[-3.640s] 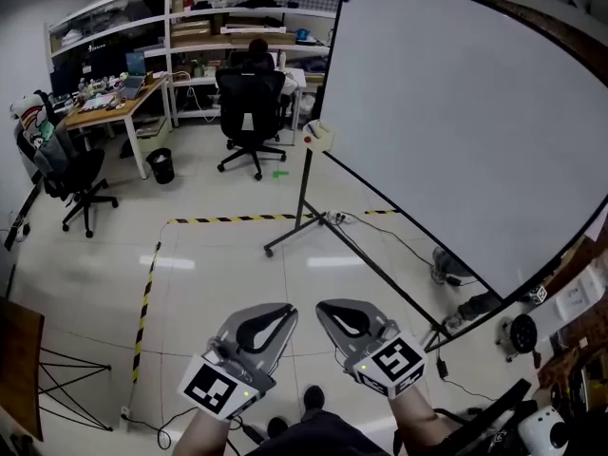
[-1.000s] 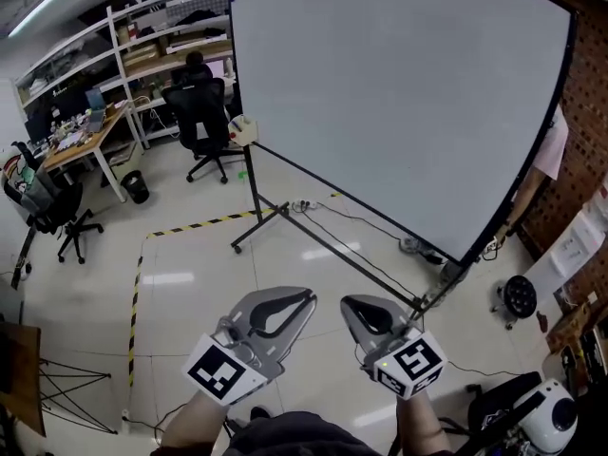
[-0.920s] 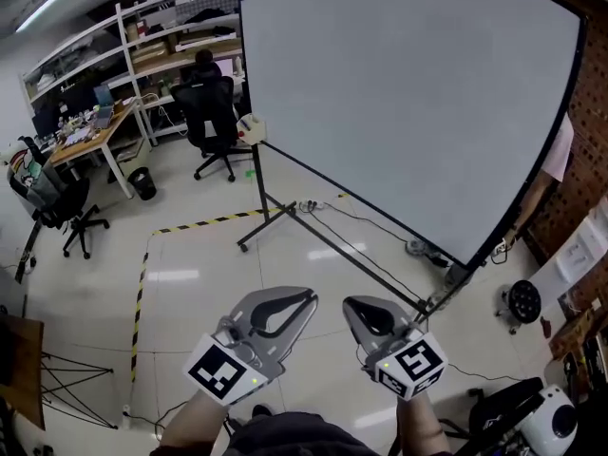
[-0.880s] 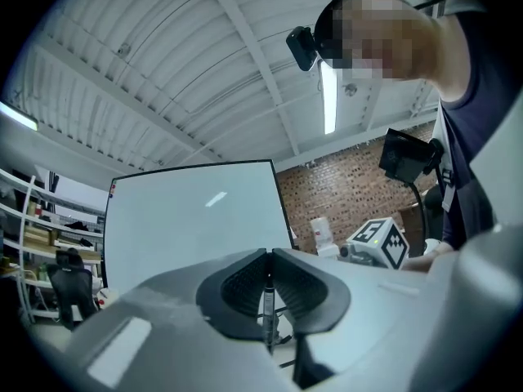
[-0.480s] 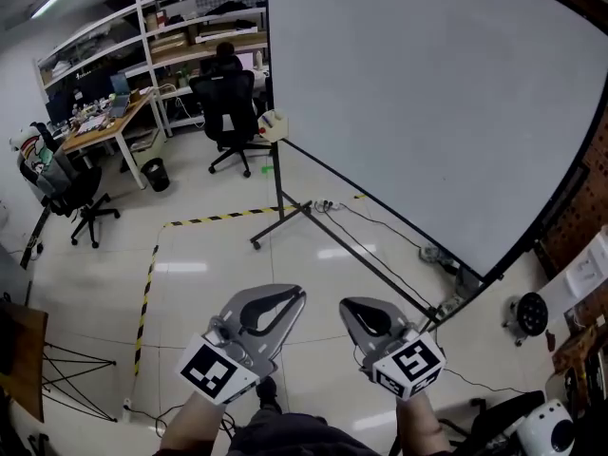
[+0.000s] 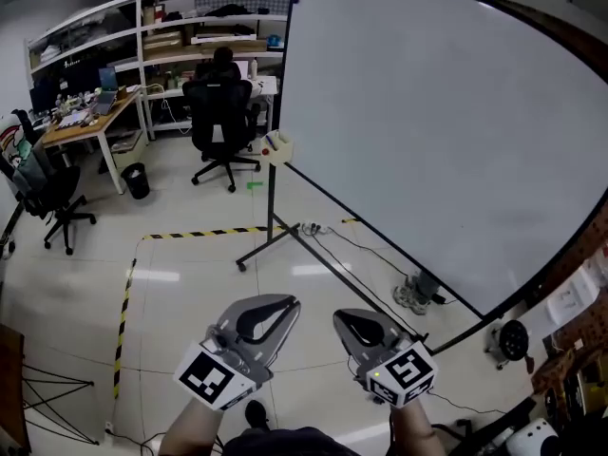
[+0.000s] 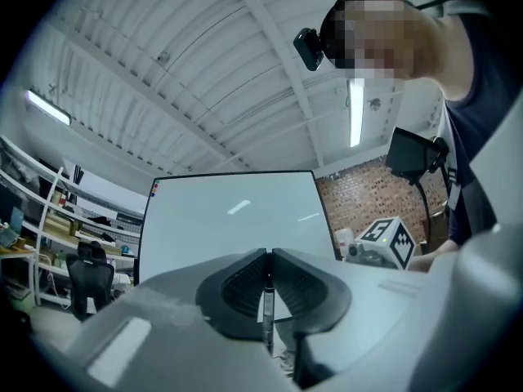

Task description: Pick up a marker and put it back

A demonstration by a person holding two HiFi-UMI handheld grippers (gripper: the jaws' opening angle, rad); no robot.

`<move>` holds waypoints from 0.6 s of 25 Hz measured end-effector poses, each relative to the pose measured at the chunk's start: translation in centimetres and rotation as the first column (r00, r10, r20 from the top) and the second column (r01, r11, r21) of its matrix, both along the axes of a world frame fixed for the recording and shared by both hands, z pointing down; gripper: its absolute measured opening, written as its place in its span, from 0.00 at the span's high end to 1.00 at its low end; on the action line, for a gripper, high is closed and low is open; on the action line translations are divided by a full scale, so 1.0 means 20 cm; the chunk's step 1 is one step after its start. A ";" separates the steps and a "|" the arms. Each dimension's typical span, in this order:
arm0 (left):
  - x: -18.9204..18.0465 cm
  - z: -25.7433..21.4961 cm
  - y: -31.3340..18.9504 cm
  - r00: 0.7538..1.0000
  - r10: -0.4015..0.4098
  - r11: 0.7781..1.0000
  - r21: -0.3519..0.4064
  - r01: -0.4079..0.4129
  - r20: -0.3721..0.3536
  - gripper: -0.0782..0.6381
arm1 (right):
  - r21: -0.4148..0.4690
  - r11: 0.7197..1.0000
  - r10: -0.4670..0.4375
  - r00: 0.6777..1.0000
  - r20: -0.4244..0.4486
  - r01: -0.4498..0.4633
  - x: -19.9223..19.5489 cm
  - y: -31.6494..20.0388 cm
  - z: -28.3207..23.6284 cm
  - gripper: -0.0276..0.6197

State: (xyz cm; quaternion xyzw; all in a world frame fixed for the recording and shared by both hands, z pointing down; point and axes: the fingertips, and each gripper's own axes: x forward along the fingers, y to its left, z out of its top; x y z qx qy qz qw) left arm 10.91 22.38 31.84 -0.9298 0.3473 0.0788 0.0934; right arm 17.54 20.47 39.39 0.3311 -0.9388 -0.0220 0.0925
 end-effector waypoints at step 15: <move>-0.60 0.01 -0.60 0.999 -0.007 1.000 -0.010 0.007 -0.039 0.86 | 0.031 0.999 -0.036 0.998 -0.042 0.037 -0.69 -0.62 -0.02 0.96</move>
